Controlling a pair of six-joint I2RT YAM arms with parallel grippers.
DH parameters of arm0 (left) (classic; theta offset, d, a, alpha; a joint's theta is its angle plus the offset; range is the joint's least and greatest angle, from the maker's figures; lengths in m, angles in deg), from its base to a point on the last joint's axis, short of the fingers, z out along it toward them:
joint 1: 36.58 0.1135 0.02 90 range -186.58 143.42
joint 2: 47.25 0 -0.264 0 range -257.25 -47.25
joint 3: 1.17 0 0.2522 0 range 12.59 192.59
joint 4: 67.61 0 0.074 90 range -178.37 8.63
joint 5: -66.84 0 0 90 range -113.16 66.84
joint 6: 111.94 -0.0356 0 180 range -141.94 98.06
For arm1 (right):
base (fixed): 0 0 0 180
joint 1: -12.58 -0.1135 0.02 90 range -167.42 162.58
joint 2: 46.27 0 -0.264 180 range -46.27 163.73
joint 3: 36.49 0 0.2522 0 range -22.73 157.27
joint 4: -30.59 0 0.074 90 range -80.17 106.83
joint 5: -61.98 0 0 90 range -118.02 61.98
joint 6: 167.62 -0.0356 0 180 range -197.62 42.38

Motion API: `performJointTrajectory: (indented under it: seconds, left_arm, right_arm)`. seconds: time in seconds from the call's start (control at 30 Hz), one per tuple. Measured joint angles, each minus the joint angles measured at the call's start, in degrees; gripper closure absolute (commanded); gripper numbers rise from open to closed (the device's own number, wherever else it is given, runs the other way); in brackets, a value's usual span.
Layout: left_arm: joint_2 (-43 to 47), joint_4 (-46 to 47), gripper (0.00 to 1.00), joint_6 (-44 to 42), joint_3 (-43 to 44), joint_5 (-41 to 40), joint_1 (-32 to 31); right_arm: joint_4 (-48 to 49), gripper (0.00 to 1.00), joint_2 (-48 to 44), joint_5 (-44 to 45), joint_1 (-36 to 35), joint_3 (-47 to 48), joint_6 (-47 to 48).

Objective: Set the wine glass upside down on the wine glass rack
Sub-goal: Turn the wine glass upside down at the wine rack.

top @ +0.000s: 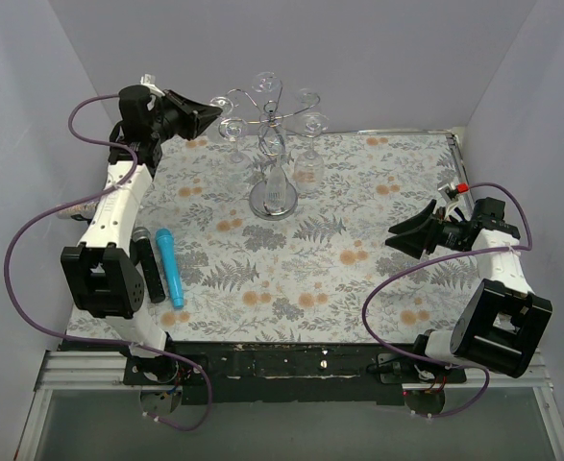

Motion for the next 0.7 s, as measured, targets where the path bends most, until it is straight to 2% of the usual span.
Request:
performJointTrajectory:
  seconds: [0.7]
  left_arm:
    - [-5.2,0.0,1.0,0.0,4.0,5.0,-1.9]
  right_arm:
    - [-0.1,0.24,0.2,0.0,0.0,0.0,0.0]
